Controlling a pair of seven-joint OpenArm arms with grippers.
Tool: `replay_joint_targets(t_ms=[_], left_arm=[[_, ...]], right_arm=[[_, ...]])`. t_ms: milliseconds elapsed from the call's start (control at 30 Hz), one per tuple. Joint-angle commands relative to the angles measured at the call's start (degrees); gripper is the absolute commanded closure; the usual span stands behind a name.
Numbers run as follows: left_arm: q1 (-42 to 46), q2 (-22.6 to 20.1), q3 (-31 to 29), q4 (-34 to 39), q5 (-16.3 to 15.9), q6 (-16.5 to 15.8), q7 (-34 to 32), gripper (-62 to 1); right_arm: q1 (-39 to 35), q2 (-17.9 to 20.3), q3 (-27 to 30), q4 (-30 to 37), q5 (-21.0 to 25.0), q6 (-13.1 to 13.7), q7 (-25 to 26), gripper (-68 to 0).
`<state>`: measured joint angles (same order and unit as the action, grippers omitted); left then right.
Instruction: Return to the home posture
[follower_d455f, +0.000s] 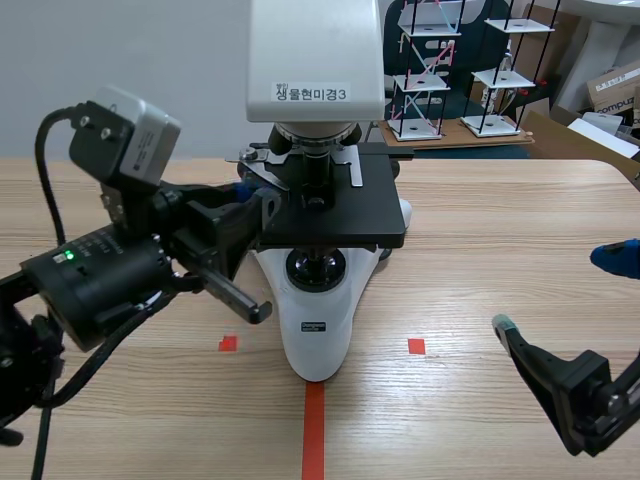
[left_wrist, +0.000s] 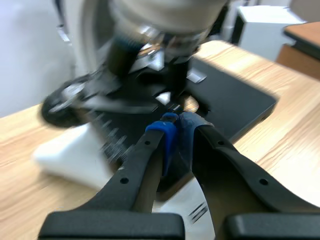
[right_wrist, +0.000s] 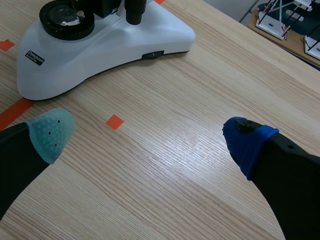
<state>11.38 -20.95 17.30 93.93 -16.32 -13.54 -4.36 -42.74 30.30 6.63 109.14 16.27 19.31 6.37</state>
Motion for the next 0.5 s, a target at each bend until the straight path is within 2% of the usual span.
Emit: replay_joint_targets(t_ms=[0,67,167,467], left_arm=[[2.43,0.09,-1.97,0.48,1.38,-0.33,-2.51,-1.7],[5.05,0.09,-4.33,0.92,2.49,-1.77,-4.04,-1.7],[9.68,0.09,-8.09,2.67,2.47,-4.02,-5.22,-1.7],[28.59,0.11,-19.37,13.73,2.54,-5.75,-12.11,-1.7]], right_arm=[[0.20,0.48,0.31,0.92,0.44,-0.04,0.85,-66.5],[0.20,0.48,0.31,0.92,0.44,-0.04,0.85,-66.5],[0.20,0.48,0.31,0.92,0.44,-0.04,0.83,-66.5],[0.20,0.48,0.31,0.92,0.44,-0.04,0.83,-66.5]])
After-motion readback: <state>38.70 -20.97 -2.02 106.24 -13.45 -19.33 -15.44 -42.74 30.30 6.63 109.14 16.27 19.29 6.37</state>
